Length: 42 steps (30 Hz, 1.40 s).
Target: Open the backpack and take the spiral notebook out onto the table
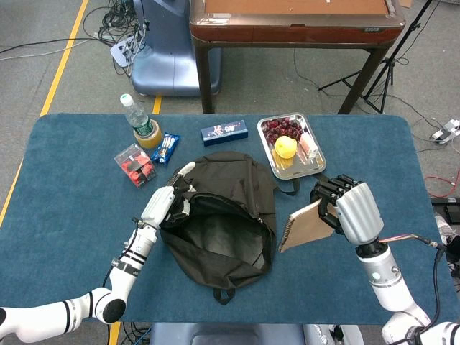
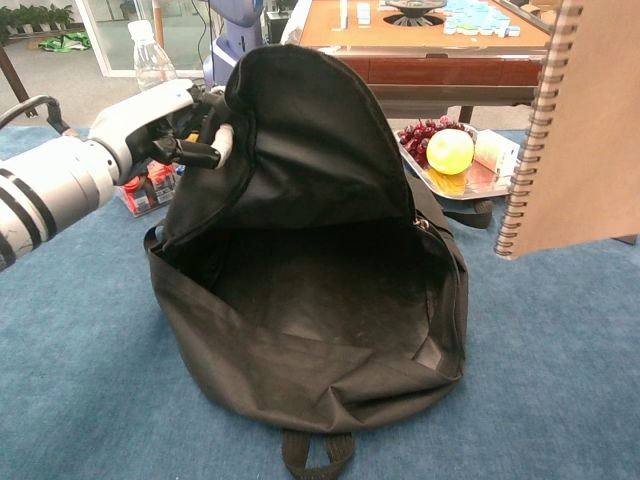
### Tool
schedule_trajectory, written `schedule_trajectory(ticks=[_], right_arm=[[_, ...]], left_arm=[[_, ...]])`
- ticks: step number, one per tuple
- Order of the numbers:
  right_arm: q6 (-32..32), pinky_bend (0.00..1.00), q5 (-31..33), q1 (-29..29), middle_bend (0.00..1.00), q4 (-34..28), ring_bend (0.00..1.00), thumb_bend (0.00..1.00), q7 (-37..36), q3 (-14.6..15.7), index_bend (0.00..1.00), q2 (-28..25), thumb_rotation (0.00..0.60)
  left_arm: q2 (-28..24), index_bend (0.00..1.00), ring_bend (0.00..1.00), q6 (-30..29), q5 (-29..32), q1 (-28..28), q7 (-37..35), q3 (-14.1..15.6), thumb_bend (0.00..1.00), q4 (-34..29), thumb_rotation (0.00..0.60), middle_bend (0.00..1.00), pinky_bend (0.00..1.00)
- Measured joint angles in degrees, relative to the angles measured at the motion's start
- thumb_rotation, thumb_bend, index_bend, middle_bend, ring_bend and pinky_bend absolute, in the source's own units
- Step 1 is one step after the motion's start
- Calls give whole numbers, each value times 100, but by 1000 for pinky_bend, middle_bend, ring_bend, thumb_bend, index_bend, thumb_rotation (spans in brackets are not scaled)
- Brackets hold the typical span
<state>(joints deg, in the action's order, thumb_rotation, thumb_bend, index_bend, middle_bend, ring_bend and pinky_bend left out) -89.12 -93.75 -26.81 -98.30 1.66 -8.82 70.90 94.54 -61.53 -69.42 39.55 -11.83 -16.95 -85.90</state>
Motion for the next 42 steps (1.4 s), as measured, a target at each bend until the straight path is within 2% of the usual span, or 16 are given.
schedule_trajectory(ticks=[7,9,14,17,19,21,24,28,33,40,42], right_arm=[[801,638,623,-142,641,680,666,609,-305,-87,871,170,600],[1030,639,741,-227,641,881,664,609,-391,-117,871,276,600],[1605,636,1091,-503,605,1299,614,609,-530,-246,841,591,600],[1934,578,1311,-655,519,1446,515,609,-500,-321,700,716,600],[2187,489,1485,-758,420,1507,402,606,-431,-367,548,767,600],[2408,406,1656,-846,335,1549,312,576,-318,-406,403,793,600],[2608,328,1886,-958,244,1630,239,506,-5,-457,216,831,600],[2689,261,2063,-1064,140,1747,161,410,514,-500,77,903,600],[2657,210,2182,-1083,71,1709,93,390,745,-537,20,898,600],[2354,210,2149,-907,74,1181,93,388,849,-577,20,504,600],[2246,210,2129,-812,104,976,94,388,888,-566,20,339,600]], left_arm=[[-50,472,0,-28,-48,-47,-2,41,678,-51,600,39,47],[-73,442,0,-33,-63,-58,-6,49,652,-89,600,33,47],[-216,293,0,-63,-140,-103,40,95,527,-299,600,0,47],[-328,247,0,-112,-193,-144,118,125,485,-445,600,0,47],[-406,219,0,-164,-232,-177,165,140,467,-538,600,0,46],[-469,204,0,-222,-264,-207,204,148,453,-610,600,0,46],[-581,198,0,-283,-305,-253,271,159,425,-697,600,0,44],[-742,177,0,-354,-331,-318,372,177,399,-812,600,0,37],[-915,152,0,-397,-337,-397,451,226,380,-1003,600,0,36],[-1102,120,0,-429,-303,-470,742,301,327,-1238,600,0,36],[-1163,120,0,-443,-280,-485,805,299,326,-1251,600,0,36]])
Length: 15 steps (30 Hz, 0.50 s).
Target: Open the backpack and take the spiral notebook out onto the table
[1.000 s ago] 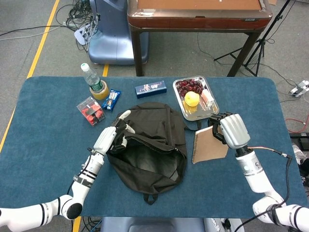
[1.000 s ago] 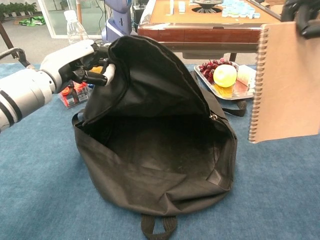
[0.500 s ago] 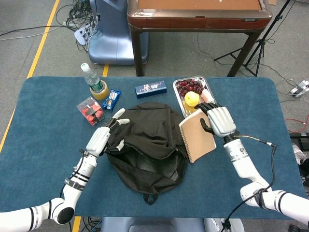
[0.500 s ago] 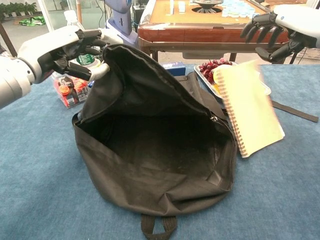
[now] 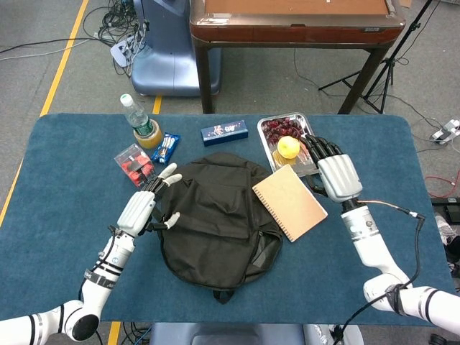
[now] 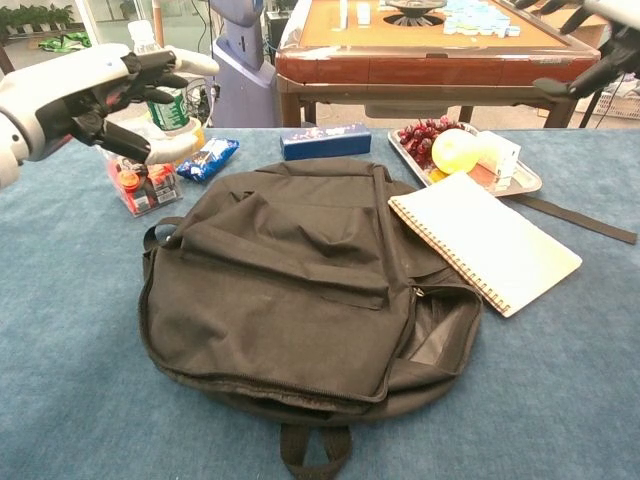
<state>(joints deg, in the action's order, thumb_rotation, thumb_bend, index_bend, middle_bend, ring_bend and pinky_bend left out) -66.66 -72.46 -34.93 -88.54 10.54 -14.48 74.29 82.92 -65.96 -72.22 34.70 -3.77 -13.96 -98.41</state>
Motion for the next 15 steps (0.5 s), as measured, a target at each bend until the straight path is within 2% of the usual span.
schedule_trajectory(ticks=[3,8,13,15], right_arm=[[-220,219,-62,223,181,-365,154,389,83,65,42,-331,600],[-756,392,-375,713,299,-767,307,405,165,329,183,-712,600],[-1225,421,-729,1245,363,-1027,351,423,219,727,317,-1012,600],[-1386,421,-825,1434,369,-1062,352,423,204,854,340,-1078,600]], left_arm=[[-96,120,0,-21,78,-30,118,-10,326,32,600,0,36],[-286,125,0,-77,340,-165,271,-12,326,202,600,0,36],[-591,141,0,-139,481,-425,306,113,326,386,600,0,36],[-736,146,0,-251,450,-583,320,205,326,416,600,0,36]])
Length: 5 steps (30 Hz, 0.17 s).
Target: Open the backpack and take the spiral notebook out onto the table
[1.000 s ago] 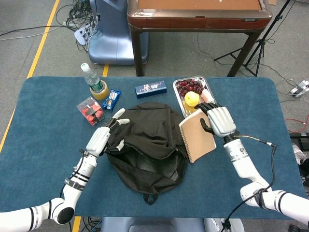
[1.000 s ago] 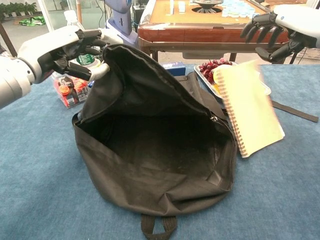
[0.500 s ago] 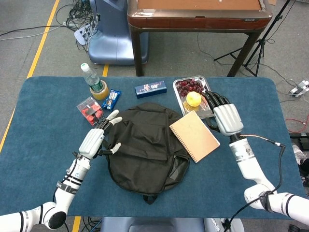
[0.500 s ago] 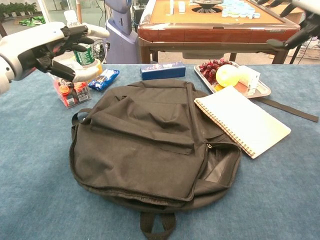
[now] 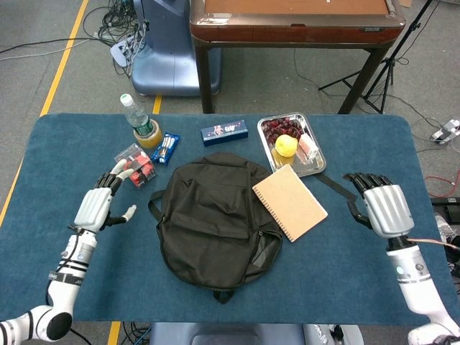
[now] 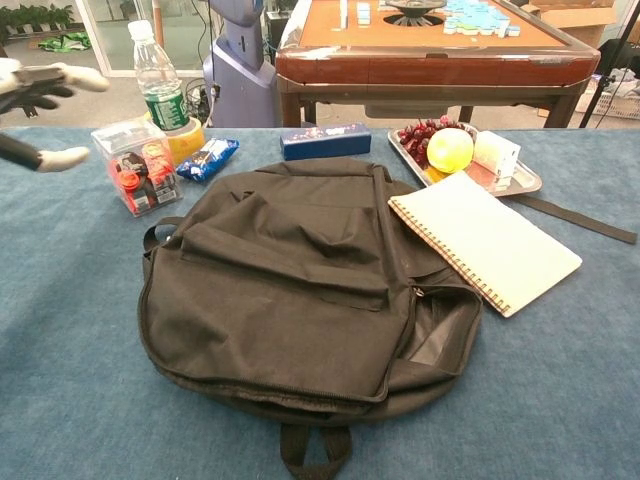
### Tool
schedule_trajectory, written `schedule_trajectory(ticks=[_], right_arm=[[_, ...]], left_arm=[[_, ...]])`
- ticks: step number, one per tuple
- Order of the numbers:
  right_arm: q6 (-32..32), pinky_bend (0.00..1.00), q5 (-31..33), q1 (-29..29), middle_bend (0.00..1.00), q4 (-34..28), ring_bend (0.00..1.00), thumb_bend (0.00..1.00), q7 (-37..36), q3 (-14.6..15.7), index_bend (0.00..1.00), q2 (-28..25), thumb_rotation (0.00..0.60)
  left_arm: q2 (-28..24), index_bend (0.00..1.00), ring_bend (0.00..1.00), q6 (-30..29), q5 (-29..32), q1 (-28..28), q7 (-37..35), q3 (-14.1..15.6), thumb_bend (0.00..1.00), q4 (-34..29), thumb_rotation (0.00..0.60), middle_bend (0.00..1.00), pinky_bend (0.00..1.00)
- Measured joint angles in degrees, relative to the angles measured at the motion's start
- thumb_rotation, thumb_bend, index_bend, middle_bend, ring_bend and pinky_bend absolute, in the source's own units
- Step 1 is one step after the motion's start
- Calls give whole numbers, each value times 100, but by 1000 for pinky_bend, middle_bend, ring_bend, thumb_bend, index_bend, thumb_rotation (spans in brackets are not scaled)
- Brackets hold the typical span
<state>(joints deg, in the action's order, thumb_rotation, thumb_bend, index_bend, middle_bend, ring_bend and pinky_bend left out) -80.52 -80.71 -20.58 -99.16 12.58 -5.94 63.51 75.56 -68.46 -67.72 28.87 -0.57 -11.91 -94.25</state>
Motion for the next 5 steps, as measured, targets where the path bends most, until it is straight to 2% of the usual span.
schedule_trajectory(ticks=[5], right_arm=[[-452,421,-220,553,373,51,352,423,-304,320,352,-87,600]], left_arm=[[-241,171,0,-470,-257,-444,59,298,326,114,600,0,36]])
